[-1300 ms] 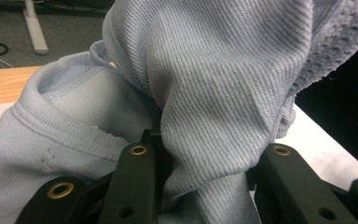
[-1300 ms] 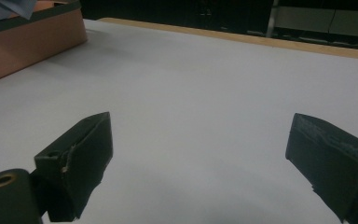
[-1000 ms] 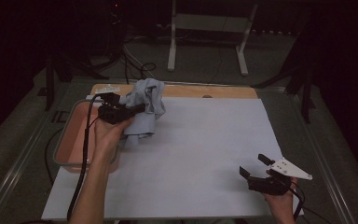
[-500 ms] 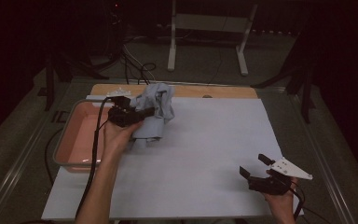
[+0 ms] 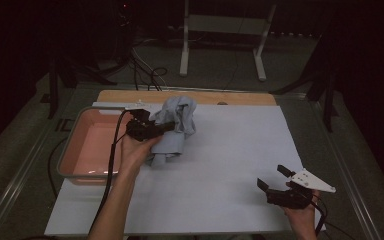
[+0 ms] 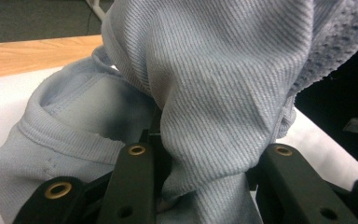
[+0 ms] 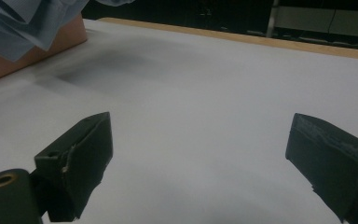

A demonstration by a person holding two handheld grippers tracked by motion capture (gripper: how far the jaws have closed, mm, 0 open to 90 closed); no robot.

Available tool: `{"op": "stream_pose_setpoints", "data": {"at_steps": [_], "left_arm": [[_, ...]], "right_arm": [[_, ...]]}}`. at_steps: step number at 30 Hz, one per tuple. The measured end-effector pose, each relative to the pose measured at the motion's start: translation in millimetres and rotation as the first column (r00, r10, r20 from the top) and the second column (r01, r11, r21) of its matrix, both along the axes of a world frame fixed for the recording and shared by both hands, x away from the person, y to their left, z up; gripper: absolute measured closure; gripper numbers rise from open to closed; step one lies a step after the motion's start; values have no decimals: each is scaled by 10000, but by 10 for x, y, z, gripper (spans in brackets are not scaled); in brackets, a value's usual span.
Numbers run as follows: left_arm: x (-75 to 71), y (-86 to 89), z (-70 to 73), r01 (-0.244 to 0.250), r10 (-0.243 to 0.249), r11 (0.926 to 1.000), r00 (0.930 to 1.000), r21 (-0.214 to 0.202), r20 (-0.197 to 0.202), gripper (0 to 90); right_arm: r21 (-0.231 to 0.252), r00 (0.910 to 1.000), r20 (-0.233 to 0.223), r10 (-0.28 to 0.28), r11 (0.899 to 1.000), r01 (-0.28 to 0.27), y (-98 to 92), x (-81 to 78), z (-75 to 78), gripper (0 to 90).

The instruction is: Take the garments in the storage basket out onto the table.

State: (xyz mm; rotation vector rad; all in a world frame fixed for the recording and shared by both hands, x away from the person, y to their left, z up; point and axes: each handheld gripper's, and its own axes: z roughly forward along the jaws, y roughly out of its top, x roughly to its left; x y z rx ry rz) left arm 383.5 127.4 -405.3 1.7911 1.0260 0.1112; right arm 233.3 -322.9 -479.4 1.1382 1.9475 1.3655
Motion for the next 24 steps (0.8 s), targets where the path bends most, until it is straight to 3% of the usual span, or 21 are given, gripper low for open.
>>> {"op": "stream_pose_setpoints", "data": {"at_steps": [11,24], "left_arm": [[3,-188,-114,187,-190,9998,9993,-77,-311,673],[18,-442,-181,465,-473,9986,9982,-235,-361,657]], "right_arm": [[4,10000,5,17,10000,-17,2,-1,1,76],[-39,10000,8,42,10000,-42,1,6,-3,76]]}}
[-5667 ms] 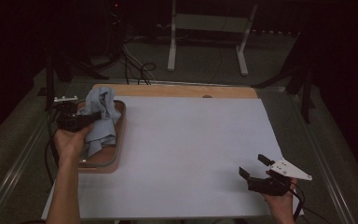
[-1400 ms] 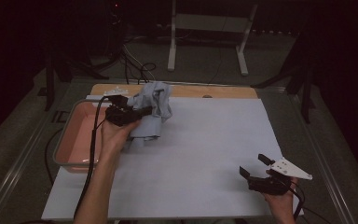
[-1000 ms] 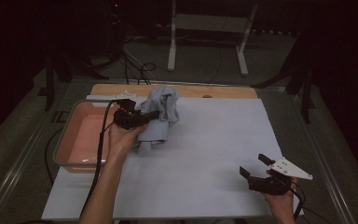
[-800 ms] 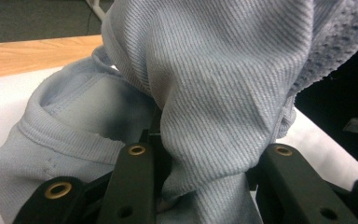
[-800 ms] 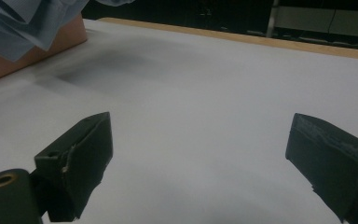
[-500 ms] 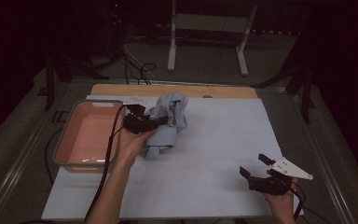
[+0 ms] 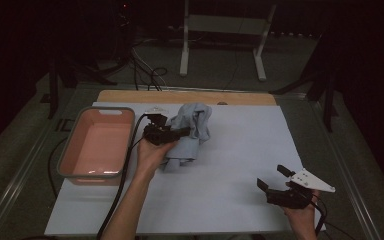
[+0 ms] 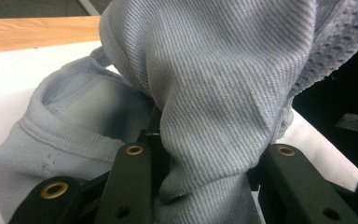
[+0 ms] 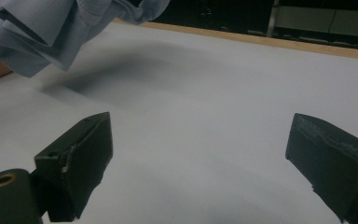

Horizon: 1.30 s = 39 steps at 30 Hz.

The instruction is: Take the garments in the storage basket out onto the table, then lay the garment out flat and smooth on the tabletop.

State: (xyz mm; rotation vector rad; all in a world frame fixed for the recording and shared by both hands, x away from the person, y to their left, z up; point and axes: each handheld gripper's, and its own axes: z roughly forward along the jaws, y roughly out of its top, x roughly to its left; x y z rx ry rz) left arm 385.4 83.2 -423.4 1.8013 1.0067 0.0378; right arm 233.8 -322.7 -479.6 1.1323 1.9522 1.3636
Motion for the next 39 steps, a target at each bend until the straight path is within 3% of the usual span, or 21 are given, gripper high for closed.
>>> {"op": "stream_pose_setpoints", "data": {"at_steps": [1,2,3,6,9,12,16,22,39], "left_arm": [[0,0,0,0,0,10000,10000,0,0,610],[17,-23,-11,74,-78,9997,9998,-251,-184,520],[17,-23,-11,74,-78,9997,9998,-251,-184,420],[16,-3,16,-232,225,9990,9996,-388,-176,203],[4,36,43,-224,222,9986,9997,-476,-65,79],[-14,97,82,-417,421,9982,9991,-423,86,12],[-44,186,105,-750,766,9959,9966,-506,307,5],[-96,277,100,-1155,1167,9930,9916,-238,566,5],[-325,350,62,-1470,1382,9867,9832,689,1192,6]], "right_arm": [[0,10000,0,0,10000,0,0,0,0,76],[4,10000,-6,-10,10000,10,-2,0,0,76],[4,10000,-6,-10,10000,10,-2,0,0,76],[9,10000,-20,-16,10000,16,-10,3,-1,76],[-3,10000,-8,-2,10000,2,-2,2,-2,76],[-13,10000,-5,6,10000,-6,5,2,-3,76],[-6,10000,-33,19,10000,-19,10,4,-4,76],[-20,10000,-43,15,10000,-15,4,6,-6,76],[-90,9999,-142,85,9999,-86,27,22,-24,76]]}}
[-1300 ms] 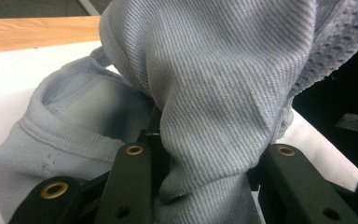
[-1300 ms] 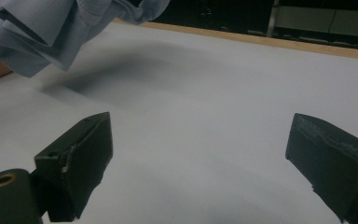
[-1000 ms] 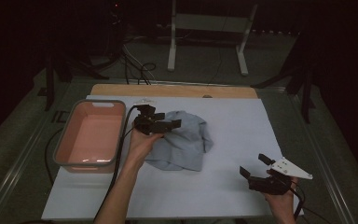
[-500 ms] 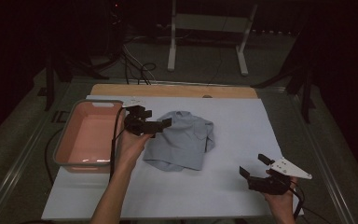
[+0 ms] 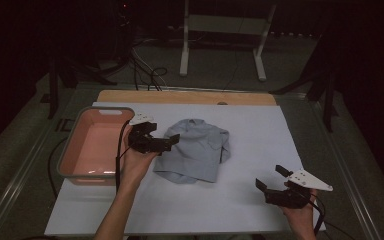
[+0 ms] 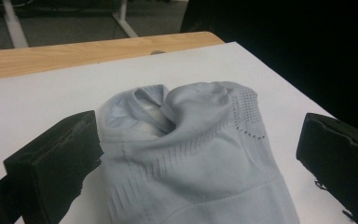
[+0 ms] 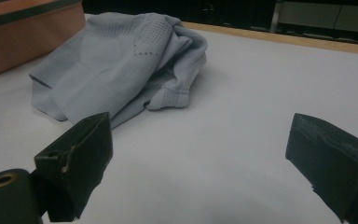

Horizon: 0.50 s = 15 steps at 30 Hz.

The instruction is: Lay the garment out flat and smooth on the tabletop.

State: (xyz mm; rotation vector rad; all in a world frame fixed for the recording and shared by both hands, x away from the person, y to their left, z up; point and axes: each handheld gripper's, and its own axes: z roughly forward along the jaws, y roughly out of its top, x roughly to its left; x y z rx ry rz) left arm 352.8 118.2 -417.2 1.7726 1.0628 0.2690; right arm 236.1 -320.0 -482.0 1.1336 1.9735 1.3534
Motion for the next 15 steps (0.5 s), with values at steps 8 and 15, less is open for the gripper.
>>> {"op": "stream_pose_setpoints", "data": {"at_steps": [8,15], "left_arm": [[-56,18,-81,-103,101,9997,9999,231,83,40],[-88,-9,-164,-135,132,9988,9999,479,63,62]], "right_arm": [[19,10000,-15,-10,10000,10,-2,2,-1,76],[7,10000,-22,14,10000,-14,8,-4,-1,76]]}}
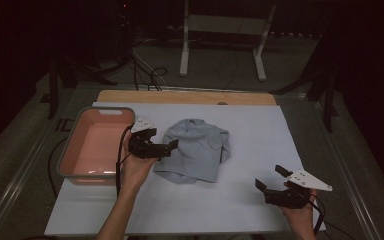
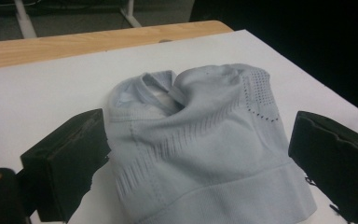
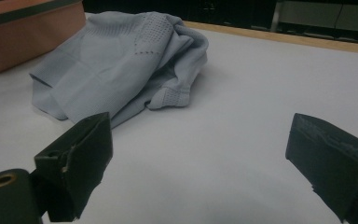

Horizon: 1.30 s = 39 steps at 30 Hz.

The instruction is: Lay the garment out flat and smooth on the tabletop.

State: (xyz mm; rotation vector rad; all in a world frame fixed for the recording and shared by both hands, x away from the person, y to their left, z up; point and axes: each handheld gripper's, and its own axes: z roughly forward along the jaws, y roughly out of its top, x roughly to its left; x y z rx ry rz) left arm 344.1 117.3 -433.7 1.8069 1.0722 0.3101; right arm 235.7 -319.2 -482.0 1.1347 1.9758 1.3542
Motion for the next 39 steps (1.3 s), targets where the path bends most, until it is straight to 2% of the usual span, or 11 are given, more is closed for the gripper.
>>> {"op": "stream_pose_setpoints", "data": {"at_steps": [2,4,13,15,21,28,31,33,37,39], "left_arm": [[-3,-3,-15,18,-18,10000,10000,60,-17,71],[-9,-28,-80,74,-72,9994,9999,327,-90,78],[-4,-40,-245,85,-67,9990,9991,436,-423,134],[4,-49,-299,99,-63,9979,9984,637,-557,140],[17,-65,-385,70,-10,9971,9969,759,-786,157],[16,-107,-490,-202,358,9870,9948,1592,-957,179],[17,-114,-518,-258,444,9848,9934,1718,-1054,174],[20,-131,-567,-391,663,9755,9906,2164,-1199,167],[18,-119,-626,-306,659,9726,9869,2304,-1470,173],[19,-119,-643,-229,618,9717,9852,2352,-1596,252]], "right_arm": [[4,10000,-5,8,10000,-8,1,0,0,76],[-10,10000,-12,53,10000,-53,1,0,1,76],[-28,10000,-6,38,10000,-38,9,0,-2,76],[-28,10000,-4,39,10000,-39,9,3,-2,76],[-25,10000,-13,40,10000,-40,11,0,-1,76],[-25,10000,-8,48,10000,-48,12,1,-1,76],[-26,10000,-3,48,10000,-48,12,1,-1,76],[-24,10000,-8,46,10000,-46,11,2,-2,76],[-22,10000,-3,49,10000,-49,12,1,-1,76],[-30,10000,-13,59,10000,-59,14,3,-2,76]]}}
